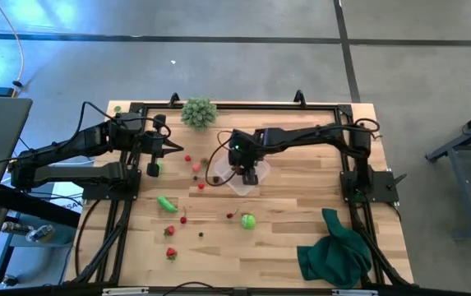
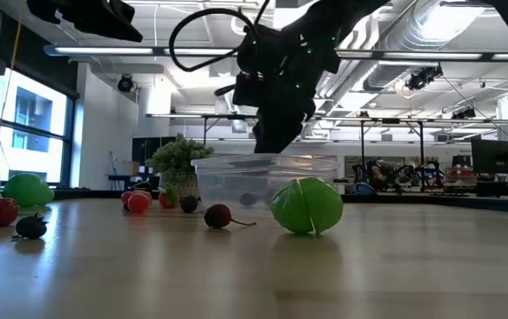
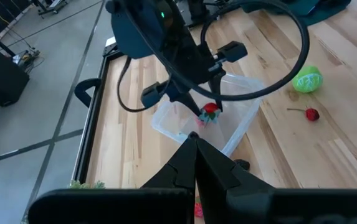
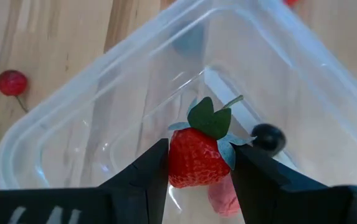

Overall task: Pick and placing Produce into tupperware
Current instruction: Put the red strawberry into the transparent bin, then put the green cabbage into the transparent bin

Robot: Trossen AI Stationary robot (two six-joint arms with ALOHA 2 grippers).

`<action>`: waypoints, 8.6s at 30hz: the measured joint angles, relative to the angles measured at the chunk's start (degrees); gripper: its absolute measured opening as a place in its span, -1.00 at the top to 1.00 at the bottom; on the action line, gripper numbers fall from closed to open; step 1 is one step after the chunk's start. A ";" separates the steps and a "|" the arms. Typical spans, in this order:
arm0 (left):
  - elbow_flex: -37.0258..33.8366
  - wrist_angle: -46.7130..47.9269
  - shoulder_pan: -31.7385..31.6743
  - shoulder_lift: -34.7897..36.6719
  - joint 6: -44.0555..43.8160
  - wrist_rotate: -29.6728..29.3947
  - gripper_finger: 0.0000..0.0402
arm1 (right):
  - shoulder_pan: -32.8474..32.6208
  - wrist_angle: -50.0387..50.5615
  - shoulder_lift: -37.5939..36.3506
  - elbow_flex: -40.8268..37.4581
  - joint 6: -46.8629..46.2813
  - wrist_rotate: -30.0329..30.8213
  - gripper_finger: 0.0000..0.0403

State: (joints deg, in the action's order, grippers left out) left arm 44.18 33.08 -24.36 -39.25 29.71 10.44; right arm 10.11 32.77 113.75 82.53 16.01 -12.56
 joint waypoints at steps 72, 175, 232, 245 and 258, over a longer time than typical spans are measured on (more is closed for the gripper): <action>0.00 0.00 0.00 -0.02 0.00 0.00 1.00 | -3.22 8.61 1.34 1.08 12.95 11.21 0.04; 0.00 0.01 -0.01 -0.02 -0.01 0.01 1.00 | -34.34 33.77 9.30 23.46 -129.35 26.26 0.04; 0.00 0.01 -0.01 -0.02 -0.01 0.02 1.00 | -32.91 31.75 14.73 23.44 -132.55 23.50 -0.64; 0.00 0.00 0.00 0.00 -0.01 0.01 1.00 | -31.97 29.00 17.65 23.44 -131.56 21.97 -0.64; 0.00 0.00 0.00 0.00 -0.02 0.02 1.00 | -31.35 27.82 18.72 23.46 -131.49 21.13 -0.64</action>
State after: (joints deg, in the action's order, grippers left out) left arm 44.18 33.08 -24.36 -39.25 29.70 10.45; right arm -21.24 60.59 132.46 106.00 -115.48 8.57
